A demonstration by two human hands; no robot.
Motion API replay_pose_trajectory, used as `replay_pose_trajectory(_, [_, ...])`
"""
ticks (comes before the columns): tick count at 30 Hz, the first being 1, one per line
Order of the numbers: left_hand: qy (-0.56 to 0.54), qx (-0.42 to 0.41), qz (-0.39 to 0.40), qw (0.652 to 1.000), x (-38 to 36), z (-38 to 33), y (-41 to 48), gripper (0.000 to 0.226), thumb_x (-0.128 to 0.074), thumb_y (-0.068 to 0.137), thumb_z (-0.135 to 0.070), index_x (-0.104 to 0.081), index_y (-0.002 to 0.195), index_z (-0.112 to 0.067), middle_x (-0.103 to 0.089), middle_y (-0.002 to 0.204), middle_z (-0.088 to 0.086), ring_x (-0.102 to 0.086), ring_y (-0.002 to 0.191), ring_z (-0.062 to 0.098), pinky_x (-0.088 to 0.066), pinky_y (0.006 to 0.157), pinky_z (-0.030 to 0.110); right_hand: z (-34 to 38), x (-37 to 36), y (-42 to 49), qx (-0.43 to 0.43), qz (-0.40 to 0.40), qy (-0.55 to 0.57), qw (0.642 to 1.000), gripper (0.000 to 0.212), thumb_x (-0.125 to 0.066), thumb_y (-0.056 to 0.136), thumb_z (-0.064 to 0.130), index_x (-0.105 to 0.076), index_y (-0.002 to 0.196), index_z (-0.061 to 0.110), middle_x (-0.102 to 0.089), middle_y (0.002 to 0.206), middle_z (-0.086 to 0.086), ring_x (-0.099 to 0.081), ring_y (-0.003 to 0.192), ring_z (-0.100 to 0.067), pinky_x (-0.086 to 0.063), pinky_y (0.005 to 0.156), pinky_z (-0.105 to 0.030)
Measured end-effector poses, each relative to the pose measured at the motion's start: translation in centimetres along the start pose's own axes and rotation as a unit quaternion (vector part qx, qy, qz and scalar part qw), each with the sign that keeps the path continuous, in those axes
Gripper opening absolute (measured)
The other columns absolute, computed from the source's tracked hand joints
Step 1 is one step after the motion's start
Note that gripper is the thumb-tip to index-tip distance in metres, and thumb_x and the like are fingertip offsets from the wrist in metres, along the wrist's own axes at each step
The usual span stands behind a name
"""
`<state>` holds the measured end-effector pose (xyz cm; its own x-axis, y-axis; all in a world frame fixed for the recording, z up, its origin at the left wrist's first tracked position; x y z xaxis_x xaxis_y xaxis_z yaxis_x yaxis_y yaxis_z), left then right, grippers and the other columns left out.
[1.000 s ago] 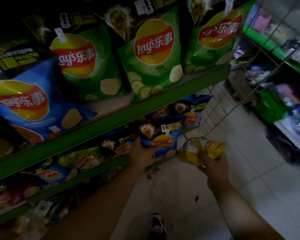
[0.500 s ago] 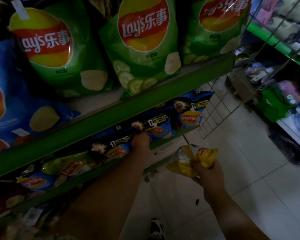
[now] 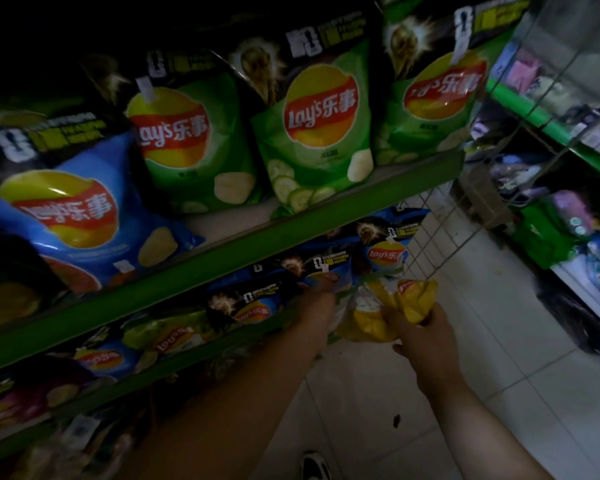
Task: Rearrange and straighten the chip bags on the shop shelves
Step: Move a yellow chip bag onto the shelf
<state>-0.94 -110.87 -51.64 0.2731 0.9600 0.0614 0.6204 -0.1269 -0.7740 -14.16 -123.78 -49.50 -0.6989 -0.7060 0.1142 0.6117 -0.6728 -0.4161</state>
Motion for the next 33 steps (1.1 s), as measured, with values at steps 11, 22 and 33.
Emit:
replay_pose_trajectory(11, [0.118, -0.272, 0.042, 0.954, 13.6, 2.1, -14.2, 0.105, -0.088, 0.066, -0.015, -0.021, 0.147, -0.016, -0.051, 0.135, -0.002, -0.052, 0.125, 0.016, -0.046, 0.101, 0.032, 7.7, -10.0, -9.7, 0.046, 0.244, -0.222, 0.943, 0.042, -0.056, 0.075, 0.076, -0.063, 0.092, 0.039, -0.073, 0.090, 0.001, -0.072, 0.083, -0.025, -0.059, 0.076, -0.048])
replay_pose_trajectory(22, [0.047, -0.354, 0.056, 0.933, 26.9, -2.8, -24.8, 0.040, -0.083, 0.072, -0.006, -0.068, 0.107, -0.017, -0.075, 0.106, -0.004, -0.069, 0.103, 0.016, -0.055, 0.083, 0.029, 16.1, -15.6, -19.5, 0.128, 0.453, -0.251, 0.846, 0.086, -0.093, 0.046, 0.051, -0.050, 0.120, 0.047, -0.068, 0.108, 0.033, -0.064, 0.100, 0.008, -0.052, 0.079, -0.012])
replay_pose_trajectory(33, [-0.048, -0.472, 0.023, 0.880, 33.0, -10.6, -35.7, 0.071, -0.074, 0.070, -0.058, -0.052, 0.131, -0.031, -0.066, 0.125, -0.004, -0.063, 0.115, 0.017, -0.055, 0.085, 0.030, 34.6, -16.0, -27.0, 0.319, 0.354, 0.090, 0.875, 0.065, -0.097, 0.033, 0.047, -0.071, 0.092, 0.040, -0.078, 0.095, 0.002, -0.075, 0.085, -0.016, -0.059, 0.063, -0.027])
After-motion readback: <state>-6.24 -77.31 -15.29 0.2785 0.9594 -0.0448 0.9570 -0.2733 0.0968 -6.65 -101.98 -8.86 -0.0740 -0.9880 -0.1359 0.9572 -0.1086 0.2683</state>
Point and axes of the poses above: each hand's wrist, its own y-axis towards the middle knuckle, its own x-axis out of the back of the hand, z = x × y, the point moved 3 cm from there along y, towards the middle knuckle
